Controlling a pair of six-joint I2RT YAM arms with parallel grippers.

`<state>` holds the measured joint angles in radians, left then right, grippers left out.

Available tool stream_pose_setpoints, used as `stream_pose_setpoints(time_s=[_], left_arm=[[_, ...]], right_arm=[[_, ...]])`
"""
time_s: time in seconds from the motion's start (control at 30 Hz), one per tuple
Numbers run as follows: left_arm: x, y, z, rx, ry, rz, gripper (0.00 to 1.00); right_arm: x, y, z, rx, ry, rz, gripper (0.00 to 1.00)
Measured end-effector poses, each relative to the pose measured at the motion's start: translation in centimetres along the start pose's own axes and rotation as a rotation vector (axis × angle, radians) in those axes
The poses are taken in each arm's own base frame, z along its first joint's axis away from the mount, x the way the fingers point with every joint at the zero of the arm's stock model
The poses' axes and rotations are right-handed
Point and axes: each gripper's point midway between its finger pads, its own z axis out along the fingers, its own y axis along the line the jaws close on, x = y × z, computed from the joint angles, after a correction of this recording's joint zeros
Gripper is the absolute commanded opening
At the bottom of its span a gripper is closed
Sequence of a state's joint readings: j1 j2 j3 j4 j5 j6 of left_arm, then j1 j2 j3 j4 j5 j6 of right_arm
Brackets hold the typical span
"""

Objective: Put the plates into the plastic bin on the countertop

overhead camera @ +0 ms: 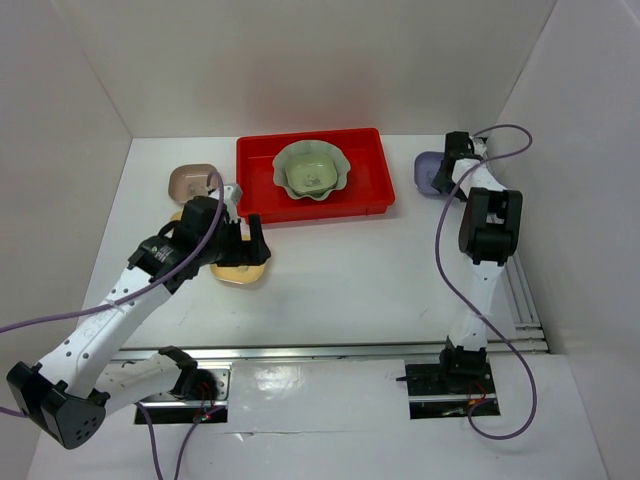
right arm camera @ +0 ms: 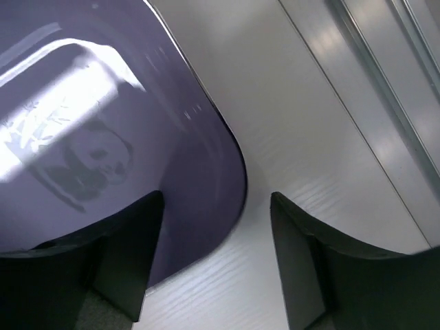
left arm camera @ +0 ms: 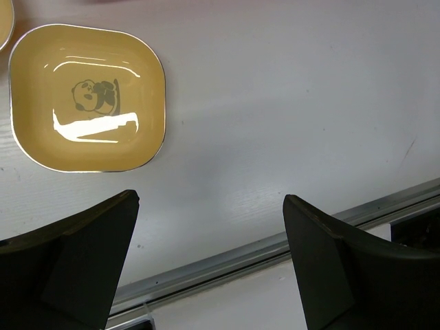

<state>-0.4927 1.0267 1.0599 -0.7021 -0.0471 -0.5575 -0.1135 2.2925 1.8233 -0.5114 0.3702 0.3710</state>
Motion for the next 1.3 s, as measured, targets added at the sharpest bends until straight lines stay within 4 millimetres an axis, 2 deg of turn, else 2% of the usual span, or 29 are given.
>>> stream_pose_setpoints(time_s=[0.13, 0.17, 0.2, 0.23, 0.27, 0.33, 0.4, 0.47, 0.67, 0.77, 0.83, 0.87, 0.9, 0.93, 1.03, 1.1, 1.17, 1.3], left_arm=[[0.0, 0.0, 0.0, 0.0, 0.0, 0.005, 1.0], [0.0, 0.0, 0.0, 0.0, 0.0, 0.005, 1.0], [0.0, 0.0, 0.0, 0.0, 0.0, 0.006, 1.0], [0.0, 0.0, 0.0, 0.0, 0.0, 0.005, 1.0], [0.0, 0.0, 0.0, 0.0, 0.0, 0.006, 1.0], [0.0, 0.0, 0.0, 0.001, 0.001, 0.006, 1.0], [0.0, 0.0, 0.0, 0.001, 0.001, 0.006, 1.0], [0.0, 0.0, 0.0, 0.001, 0.001, 0.006, 1.0], [0.1, -0.1, 0.0, 0.004, 0.002, 0.009, 1.0], [0.2, -0.1, 0.0, 0.005, 0.006, 0.011, 1.0], [0.3, -0.1, 0.1, 0.003, 0.009, 0.012, 1.0], [0.4, 0.0, 0.1, 0.002, 0.011, 0.012, 1.0], [0.4, 0.0, 0.2, 0.001, 0.012, 0.012, 1.0], [0.5, 0.0, 0.2, 0.001, 0.012, 0.012, 1.0], [0.6, -0.1, 0.2, 0.001, 0.013, 0.016, 1.0], [0.5, 0.0, 0.2, -0.004, 0.011, 0.017, 1.0], [0.4, 0.2, 0.2, -0.018, 0.004, 0.016, 1.0], [0.0, 0.8, 0.0, -0.058, -0.026, -0.007, 1.0]], right_arm=[[-0.3, -0.2, 0.6, -0.004, -0.023, 0.027, 0.49], [-0.2, -0.2, 0.8, -0.006, -0.029, 0.037, 0.3], [-0.3, -0.4, 0.9, -0.005, -0.036, 0.04, 0.25], [-0.8, -0.3, 0.8, -0.009, -0.057, 0.059, 0.25], [-1.1, -0.4, 0.6, -0.015, -0.067, 0.078, 0.09], [-1.6, -0.2, 0.3, -0.03, -0.083, 0.114, 0.0], [-2.6, 0.0, -0.4, -0.051, -0.112, 0.153, 0.0], [-2.7, -0.2, -1.4, -0.052, -0.118, 0.169, 0.0], [-0.3, -1.1, -5.1, -0.009, -0.104, 0.197, 0.0], [-1.2, -1.3, -8.8, -0.006, -0.149, 0.222, 0.0], [-3.2, -1.3, -12.3, -0.019, -0.226, 0.252, 0.0], [-3.9, -1.4, -13.3, -0.013, -0.255, 0.264, 0.0], [-5.2, -1.0, -16.1, -0.032, -0.314, 0.28, 0.0], [-6.2, -0.8, -18.1, -0.038, -0.358, 0.291, 0.0], [-9.0, 1.4, -23.9, -0.107, -0.471, 0.32, 0.0], [-9.7, 3.3, -26.4, -0.169, -0.507, 0.322, 0.0], [-9.1, 5.7, -28.3, -0.231, -0.515, 0.301, 0.0], [-5.5, 11.0, -29.8, -0.329, -0.472, 0.237, 0.0]])
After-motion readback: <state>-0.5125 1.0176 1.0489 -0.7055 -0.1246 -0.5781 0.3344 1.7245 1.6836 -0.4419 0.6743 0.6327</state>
